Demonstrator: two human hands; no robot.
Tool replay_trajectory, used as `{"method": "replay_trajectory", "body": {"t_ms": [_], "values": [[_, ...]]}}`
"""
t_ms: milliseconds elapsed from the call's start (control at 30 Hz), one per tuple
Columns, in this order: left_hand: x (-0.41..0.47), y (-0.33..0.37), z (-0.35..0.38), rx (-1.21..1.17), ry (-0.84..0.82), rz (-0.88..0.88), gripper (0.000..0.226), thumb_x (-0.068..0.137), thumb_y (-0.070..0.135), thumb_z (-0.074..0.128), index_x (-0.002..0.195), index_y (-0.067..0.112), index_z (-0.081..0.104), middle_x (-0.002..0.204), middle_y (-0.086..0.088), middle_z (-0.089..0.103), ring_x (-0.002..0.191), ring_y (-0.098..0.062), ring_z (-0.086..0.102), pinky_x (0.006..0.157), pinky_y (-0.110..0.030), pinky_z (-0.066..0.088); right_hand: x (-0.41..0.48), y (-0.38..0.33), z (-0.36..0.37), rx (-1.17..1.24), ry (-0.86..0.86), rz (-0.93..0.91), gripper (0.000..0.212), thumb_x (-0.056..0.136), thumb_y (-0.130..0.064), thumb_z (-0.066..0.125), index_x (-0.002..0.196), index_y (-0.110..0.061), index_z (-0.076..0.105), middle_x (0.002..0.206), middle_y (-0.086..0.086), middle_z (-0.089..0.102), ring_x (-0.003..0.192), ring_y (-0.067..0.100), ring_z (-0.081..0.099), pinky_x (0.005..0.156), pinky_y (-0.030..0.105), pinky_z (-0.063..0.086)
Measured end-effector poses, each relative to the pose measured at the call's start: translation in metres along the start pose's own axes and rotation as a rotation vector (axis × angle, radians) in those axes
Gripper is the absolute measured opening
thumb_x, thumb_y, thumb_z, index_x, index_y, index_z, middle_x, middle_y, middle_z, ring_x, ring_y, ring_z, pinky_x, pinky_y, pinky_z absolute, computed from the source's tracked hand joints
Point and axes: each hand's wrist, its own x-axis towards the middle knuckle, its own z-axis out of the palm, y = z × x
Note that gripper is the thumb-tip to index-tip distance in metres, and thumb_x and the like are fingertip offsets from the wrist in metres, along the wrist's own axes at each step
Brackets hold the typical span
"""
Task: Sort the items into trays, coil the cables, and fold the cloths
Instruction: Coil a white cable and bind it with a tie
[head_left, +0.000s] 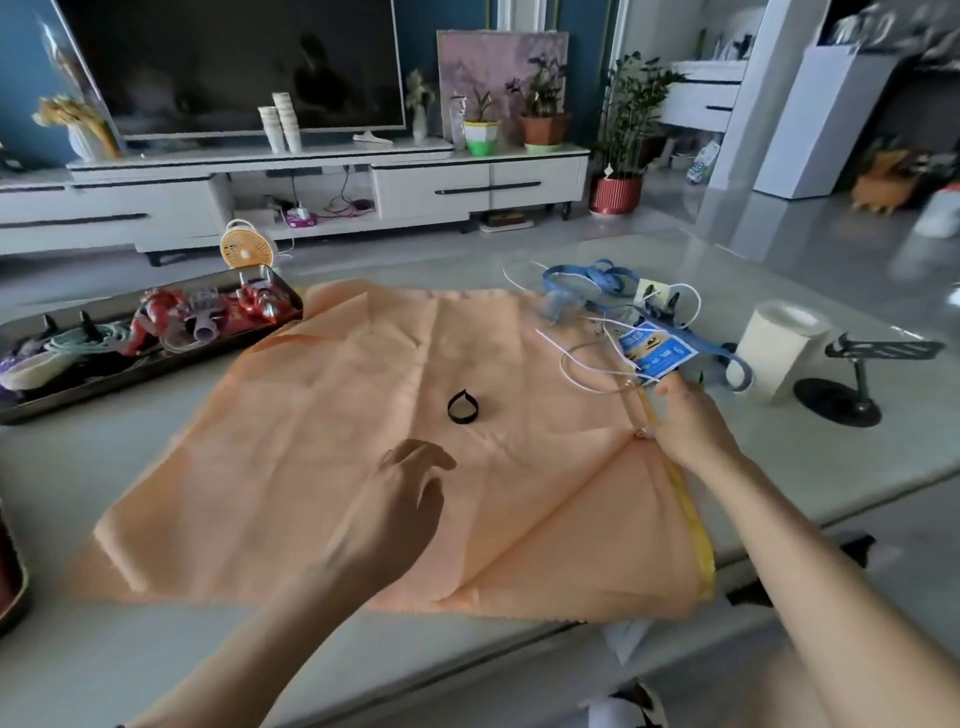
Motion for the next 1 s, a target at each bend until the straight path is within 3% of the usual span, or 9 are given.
{"method": "replay_trajectory", "body": {"t_ms": [100,200,400,500,600,700,833,900,1000], "values": [[0.005,0.001,0.003,-0.025,0.004,0.003,0.028,0.089,0.001,0.049,0.108,0.014,0.064,0.115,0.004,0.057,0.105,-0.013,0.053,0.079,-0.01,0.029,0.0,0.015,-0.004,-0.175,-0.108,-0.041,0.018,0.084,0.001,0.06,0.102,0.002,0.062,0.112,0.02,0.058,0.104,0.033,0.055,0.079,0.031,0.04],[0.01,0.01,0.007,-0.08,0.016,-0.004,0.027,0.089,0.001,0.05,0.107,0.015,0.065,0.111,0.009,0.055,0.095,-0.008,0.051,0.077,-0.013,0.034,0.0,0.02,-0.007,-0.349,-0.095,-0.044,0.025,0.086,0.001,0.05,0.101,-0.01,0.067,0.109,0.012,0.063,0.103,0.031,0.058,0.081,0.033,0.043],[0.004,0.02,0.011,-0.144,0.016,-0.069,0.026,0.09,0.007,0.051,0.105,0.022,0.067,0.11,0.013,0.061,0.1,-0.011,0.06,0.097,-0.036,0.043,-0.005,0.022,-0.009,-0.467,-0.122,-0.124,0.019,0.094,-0.007,0.043,0.106,-0.01,0.058,0.117,0.009,0.055,0.109,0.028,0.052,0.084,0.035,0.04],[-0.001,0.025,0.007,-0.301,0.031,-0.155,0.027,0.092,0.015,0.051,0.094,0.037,0.066,0.106,0.016,0.066,0.095,-0.004,0.062,0.087,-0.024,0.048,-0.015,0.005,-0.016,-0.206,0.062,-0.139,0.014,0.097,-0.012,0.041,0.101,-0.004,0.052,0.103,0.018,0.062,0.094,0.036,0.057,0.074,0.038,0.038],[-0.001,0.034,0.001,-0.45,-0.022,-0.213,0.023,0.088,0.05,0.046,0.099,0.044,0.066,0.11,0.021,0.066,0.105,-0.004,0.06,0.096,-0.032,0.047,-0.038,-0.042,-0.024,0.267,0.291,-0.306,0.009,0.094,-0.008,0.05,0.094,-0.002,0.058,0.085,0.016,0.067,0.076,0.035,0.062,0.066,0.037,0.04],[-0.003,0.05,-0.001,-0.718,-0.099,-0.164,0.048,0.084,0.071,0.035,0.11,0.041,0.062,0.12,0.019,0.063,0.118,-0.001,0.053,0.104,-0.033,0.041,-0.074,-0.099,-0.018,0.464,0.203,-0.53,0.014,0.092,-0.014,0.052,0.092,-0.005,0.062,0.082,0.007,0.067,0.073,0.019,0.06,0.066,0.033,0.045],[-0.008,0.054,-0.001,-1.255,0.038,-0.387,0.04,0.093,0.044,0.041,0.096,0.016,0.069,0.099,-0.002,0.072,0.097,-0.009,0.067,0.081,-0.024,0.053,-0.106,-0.137,0.006,0.463,0.014,-0.643,0.02,0.095,-0.016,0.044,0.098,-0.009,0.063,0.091,0.003,0.064,0.089,0.016,0.051,0.078,0.03,0.042],[-0.011,0.05,-0.005,-1.348,0.069,-0.478,0.036,0.101,0.023,0.035,0.086,0.014,0.067,0.082,0.002,0.07,0.079,0.0,0.067,0.065,-0.013,0.052,-0.114,-0.148,0.014,0.546,-0.12,-0.68,0.025,0.097,-0.014,0.042,0.115,-0.013,0.06,0.103,0.003,0.061,0.099,0.013,0.051,0.086,0.029,0.043],[-0.004,0.033,-0.023,-1.577,0.235,-0.591,0.042,0.101,0.022,0.031,0.077,0.011,0.063,0.082,-0.001,0.069,0.086,-0.01,0.065,0.079,-0.022,0.049,-0.126,-0.161,0.029,0.564,-0.223,-0.761,0.036,0.099,-0.015,0.039,0.134,-0.024,0.046,0.115,-0.006,0.058,0.105,0.007,0.054,0.086,0.024,0.045]]}}
